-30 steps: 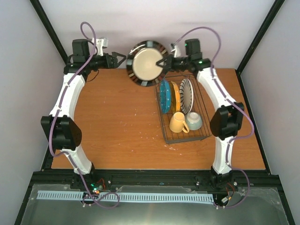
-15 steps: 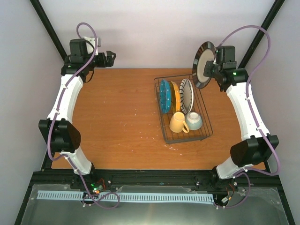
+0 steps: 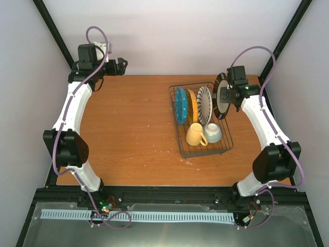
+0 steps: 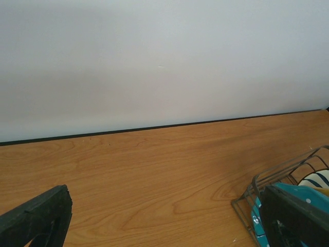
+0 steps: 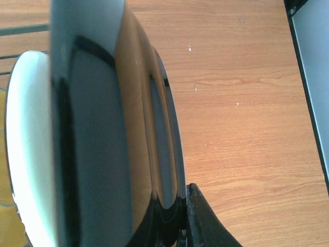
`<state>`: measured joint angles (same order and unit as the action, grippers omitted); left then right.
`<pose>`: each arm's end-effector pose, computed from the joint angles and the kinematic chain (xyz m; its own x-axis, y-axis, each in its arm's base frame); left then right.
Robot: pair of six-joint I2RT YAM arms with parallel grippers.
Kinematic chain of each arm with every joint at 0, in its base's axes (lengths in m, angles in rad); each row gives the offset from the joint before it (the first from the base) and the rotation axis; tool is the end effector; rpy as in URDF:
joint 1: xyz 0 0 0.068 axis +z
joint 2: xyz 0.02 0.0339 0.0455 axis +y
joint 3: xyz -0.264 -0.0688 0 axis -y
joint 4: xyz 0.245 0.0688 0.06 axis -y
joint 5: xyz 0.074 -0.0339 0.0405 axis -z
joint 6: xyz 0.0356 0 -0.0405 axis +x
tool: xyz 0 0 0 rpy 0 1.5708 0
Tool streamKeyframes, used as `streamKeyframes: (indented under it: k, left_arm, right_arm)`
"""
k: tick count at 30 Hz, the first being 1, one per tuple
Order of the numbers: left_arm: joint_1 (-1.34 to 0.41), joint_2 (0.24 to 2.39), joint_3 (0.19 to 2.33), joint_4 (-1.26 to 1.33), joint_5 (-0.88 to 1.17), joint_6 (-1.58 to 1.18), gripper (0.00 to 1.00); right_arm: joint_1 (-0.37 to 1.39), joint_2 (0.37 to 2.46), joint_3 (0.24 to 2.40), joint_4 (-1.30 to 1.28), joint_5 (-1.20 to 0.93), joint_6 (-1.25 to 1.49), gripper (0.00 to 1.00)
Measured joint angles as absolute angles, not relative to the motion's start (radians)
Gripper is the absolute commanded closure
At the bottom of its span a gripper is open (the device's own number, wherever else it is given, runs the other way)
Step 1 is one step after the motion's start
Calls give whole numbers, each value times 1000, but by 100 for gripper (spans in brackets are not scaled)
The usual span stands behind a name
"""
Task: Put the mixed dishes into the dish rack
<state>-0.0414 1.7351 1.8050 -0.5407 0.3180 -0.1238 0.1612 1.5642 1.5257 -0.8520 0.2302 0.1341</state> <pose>0.3987 -0.0277 0.4020 -0.4890 -0.0971 -0.8669 0.2593 0.9327 -0.2508 0.3307 0.0455 0.3435 -0.7624 0.0079 -0.6471 0.0881 0.9919 -0.0917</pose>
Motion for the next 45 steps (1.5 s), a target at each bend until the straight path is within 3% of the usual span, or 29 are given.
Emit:
streamKeyframes:
  k: [10,25,30,32,36,45]
  left_arm:
    - [-41,1744,1805,-549,318,-120,0]
    - [-41,1748,1797,-557,317,-120,0]
    - [-41,1748,1790,-571,317,-120,0]
    - [-41,1748,1790,-574,318,-120,0]
    - [-41,1748,1790,-577,322,-120,0]
    - [-41,1753,1787,-579,325,-120,0]
  right_arm:
    - [179,1583,1517,-814,226,23,97]
    - [263,1779,1573,-831,310,12,96]
    - [264,1810,1613,-859,300,46,62]
    - [269,1816,1615,-862,278,58,53]
    - [278,1817,1618,-872,257,76,46]
    - [282,1816,1669,-893,287,101,43]
